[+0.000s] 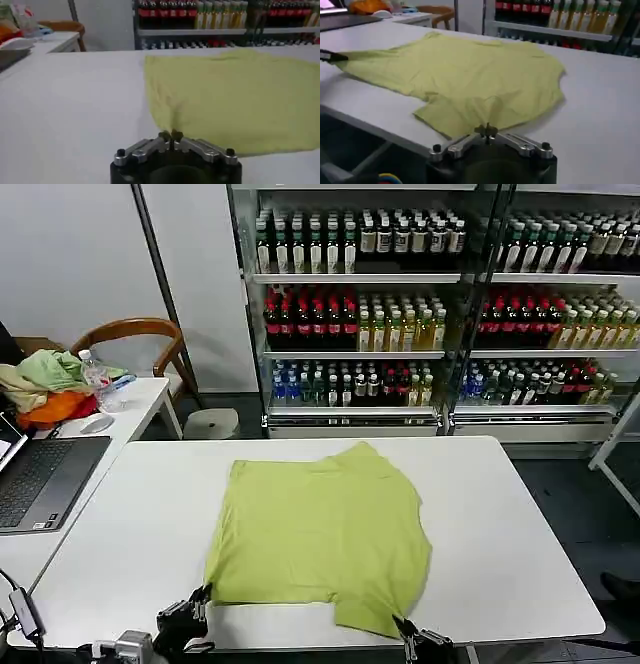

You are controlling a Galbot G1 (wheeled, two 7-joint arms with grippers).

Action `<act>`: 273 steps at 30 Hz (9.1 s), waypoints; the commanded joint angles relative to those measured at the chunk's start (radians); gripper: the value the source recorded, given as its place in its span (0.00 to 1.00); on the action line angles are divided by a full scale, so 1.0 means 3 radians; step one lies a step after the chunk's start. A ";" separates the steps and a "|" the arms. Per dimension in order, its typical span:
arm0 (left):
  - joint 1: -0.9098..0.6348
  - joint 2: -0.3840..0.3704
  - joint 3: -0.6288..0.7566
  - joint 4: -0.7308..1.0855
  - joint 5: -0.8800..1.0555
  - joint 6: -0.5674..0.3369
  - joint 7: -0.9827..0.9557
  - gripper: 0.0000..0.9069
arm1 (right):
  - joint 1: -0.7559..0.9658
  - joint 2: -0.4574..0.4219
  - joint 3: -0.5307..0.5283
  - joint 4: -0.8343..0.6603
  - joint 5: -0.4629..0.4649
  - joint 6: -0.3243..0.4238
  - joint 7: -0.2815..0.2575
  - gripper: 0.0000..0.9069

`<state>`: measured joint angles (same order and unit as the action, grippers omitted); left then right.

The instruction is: Fold and organize the clothes.

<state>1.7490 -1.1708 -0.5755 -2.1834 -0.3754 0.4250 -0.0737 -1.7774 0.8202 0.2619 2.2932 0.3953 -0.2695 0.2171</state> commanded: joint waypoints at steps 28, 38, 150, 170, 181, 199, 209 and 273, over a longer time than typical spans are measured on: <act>-0.1136 0.0302 0.0071 0.0913 -0.0671 -0.0291 0.0359 0.06 | 0.2098 0.0182 -0.0592 -0.1026 0.0471 -0.0228 -0.0041 0.00; -0.1353 0.0316 0.0190 0.1080 -0.0677 -0.0332 0.0421 0.06 | 0.2410 0.0244 -0.0716 -0.1405 0.0462 -0.0226 -0.0078 0.00; 0.0113 0.0440 -0.0482 -0.0078 -0.0327 -0.0099 -0.0089 1.00 | 0.0322 -0.0221 0.0477 0.0166 0.0440 -0.0514 -0.0021 1.00; -0.1543 0.1050 0.0358 0.1065 -0.0868 -0.0302 0.0308 1.00 | 0.3945 0.0534 -0.1279 -0.2260 0.1171 -0.0590 0.0125 1.00; -0.2262 0.1052 0.0894 0.1731 -0.1006 -0.0326 0.0350 1.00 | 0.4597 0.1077 -0.1581 -0.3197 0.1187 -0.0673 -0.0021 1.00; -0.2967 0.0934 0.1357 0.2500 -0.1000 -0.0345 0.0415 1.00 | 0.4508 0.1354 -0.1609 -0.3703 0.1295 -0.0581 0.0007 1.00; -0.2950 0.0897 0.1339 0.2562 -0.0972 -0.0353 0.0426 1.00 | 0.4378 0.1390 -0.1605 -0.3657 0.1341 -0.0522 0.0057 1.00; -0.1782 0.1028 0.0724 0.1427 -0.1011 -0.0687 0.0522 0.04 | 0.2900 0.0412 -0.0814 -0.1340 0.1436 -0.0598 0.0306 0.00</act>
<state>1.1673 -0.8712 -0.3314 -1.7071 -0.6758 0.2288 0.0855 -0.8021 1.0021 -0.0420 1.7597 0.8263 -0.4483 0.3019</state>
